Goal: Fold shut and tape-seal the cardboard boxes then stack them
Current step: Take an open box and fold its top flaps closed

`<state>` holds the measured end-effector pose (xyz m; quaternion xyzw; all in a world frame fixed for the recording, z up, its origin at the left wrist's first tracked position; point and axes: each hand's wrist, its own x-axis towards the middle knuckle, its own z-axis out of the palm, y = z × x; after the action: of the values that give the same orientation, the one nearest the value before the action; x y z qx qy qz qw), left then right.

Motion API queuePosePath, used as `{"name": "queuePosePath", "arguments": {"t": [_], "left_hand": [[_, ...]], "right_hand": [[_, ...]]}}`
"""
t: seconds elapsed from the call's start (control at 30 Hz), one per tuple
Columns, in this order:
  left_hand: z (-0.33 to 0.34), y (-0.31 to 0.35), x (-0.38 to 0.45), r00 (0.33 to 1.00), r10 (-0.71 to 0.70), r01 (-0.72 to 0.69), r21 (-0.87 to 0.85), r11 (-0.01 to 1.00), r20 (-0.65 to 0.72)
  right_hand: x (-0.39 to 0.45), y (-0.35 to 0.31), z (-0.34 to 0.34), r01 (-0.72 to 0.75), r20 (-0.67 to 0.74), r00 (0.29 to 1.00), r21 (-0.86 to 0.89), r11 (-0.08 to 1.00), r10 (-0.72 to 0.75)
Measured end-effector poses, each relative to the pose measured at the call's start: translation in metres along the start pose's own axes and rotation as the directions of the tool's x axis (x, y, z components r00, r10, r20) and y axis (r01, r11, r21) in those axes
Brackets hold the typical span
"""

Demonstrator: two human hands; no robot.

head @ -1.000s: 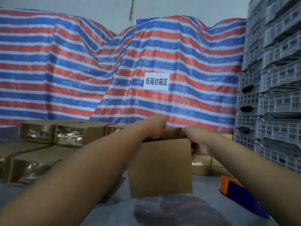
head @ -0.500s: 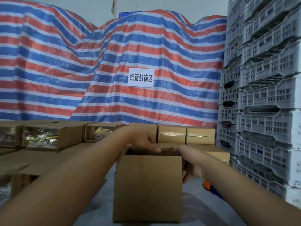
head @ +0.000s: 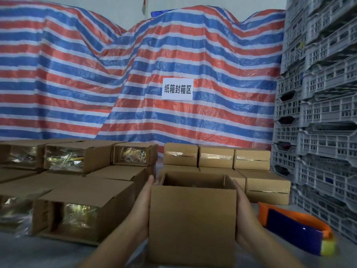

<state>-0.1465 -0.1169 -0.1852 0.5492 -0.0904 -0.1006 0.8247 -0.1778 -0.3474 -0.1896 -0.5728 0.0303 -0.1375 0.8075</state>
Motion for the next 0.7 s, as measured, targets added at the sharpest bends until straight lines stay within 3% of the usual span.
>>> {"name": "queuePosePath", "arguments": {"t": [0.17, 0.27, 0.43, 0.57, 0.7], "left_hand": [[0.024, 0.005, 0.025, 0.985, 0.171, -0.172, 0.09, 0.981, 0.02], [0.035, 0.009, 0.043, 0.99, 0.11, -0.116, 0.073, 0.991, 0.082], [0.036, -0.009, 0.063, 0.994, 0.098, -0.102, 0.079, 0.992, 0.055], [0.026, 0.01, 0.066, 0.98, 0.051, -0.078, 0.133, 0.988, 0.192], [0.019, 0.011, 0.065, 0.981, 0.052, -0.077, 0.129, 0.989, 0.189]], "right_hand": [[0.017, -0.019, -0.009, 0.053, -0.02, 0.998, 0.032, 0.998, -0.052], [0.026, -0.03, -0.014, 0.066, -0.055, 0.996, 0.047, 0.997, -0.064], [0.04, -0.008, -0.02, -0.032, -0.122, 0.992, 0.005, 0.999, 0.032], [0.047, -0.002, -0.02, -0.03, -0.103, 0.994, 0.02, 0.999, 0.032], [0.046, 0.001, -0.017, 0.01, -0.049, 0.999, -0.006, 1.0, -0.01]]}}
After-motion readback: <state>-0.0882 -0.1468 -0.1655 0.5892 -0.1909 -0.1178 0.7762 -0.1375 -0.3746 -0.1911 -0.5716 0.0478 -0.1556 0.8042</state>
